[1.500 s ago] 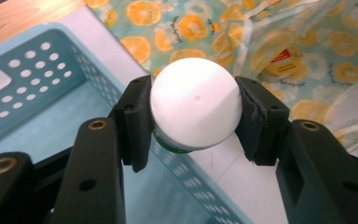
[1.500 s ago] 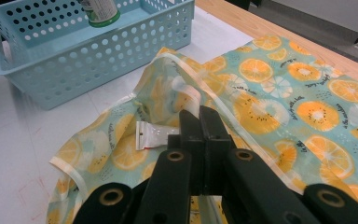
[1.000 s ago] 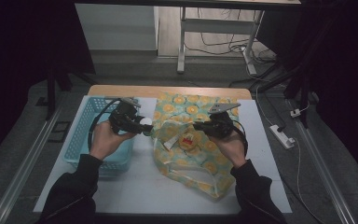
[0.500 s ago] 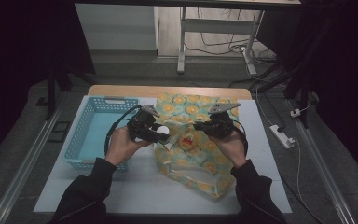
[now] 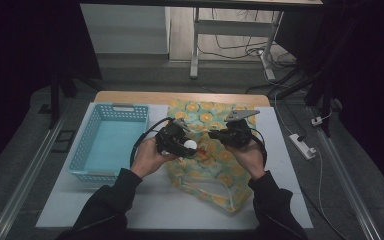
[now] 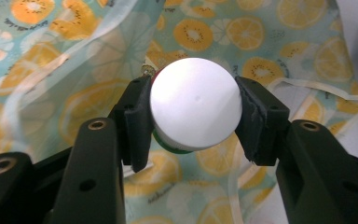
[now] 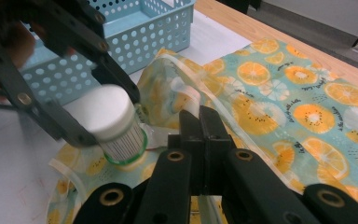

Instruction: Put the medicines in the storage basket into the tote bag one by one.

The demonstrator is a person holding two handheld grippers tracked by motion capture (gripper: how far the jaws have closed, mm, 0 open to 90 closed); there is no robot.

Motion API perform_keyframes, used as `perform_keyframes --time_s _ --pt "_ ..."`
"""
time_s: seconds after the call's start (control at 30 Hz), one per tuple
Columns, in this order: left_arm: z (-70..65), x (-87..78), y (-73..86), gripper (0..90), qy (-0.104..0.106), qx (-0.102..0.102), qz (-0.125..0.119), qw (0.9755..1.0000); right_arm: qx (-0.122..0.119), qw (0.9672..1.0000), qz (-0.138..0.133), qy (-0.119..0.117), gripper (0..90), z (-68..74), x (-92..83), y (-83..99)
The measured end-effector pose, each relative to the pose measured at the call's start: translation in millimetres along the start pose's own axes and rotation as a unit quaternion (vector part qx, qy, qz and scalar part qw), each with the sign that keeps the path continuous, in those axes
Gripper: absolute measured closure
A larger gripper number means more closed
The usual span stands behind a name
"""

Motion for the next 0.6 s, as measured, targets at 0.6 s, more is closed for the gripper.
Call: perform_keyframes --time_s 0.6 --pt "5.5 34.6 -19.5 50.1 -0.009 0.002 0.006 0.9999 0.003 1.0 -0.002 0.004 89.7 -2.6 -0.9 0.6"
Point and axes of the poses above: each handheld gripper's, and its own axes: x roughly forward along the jaws, y roughly out of its underside, z roughly to its left, the point moved 10 cm from there along x, roughly forward along the jaws, and after that the axes turned 12 degrees about -x, right-handed, at the moved point
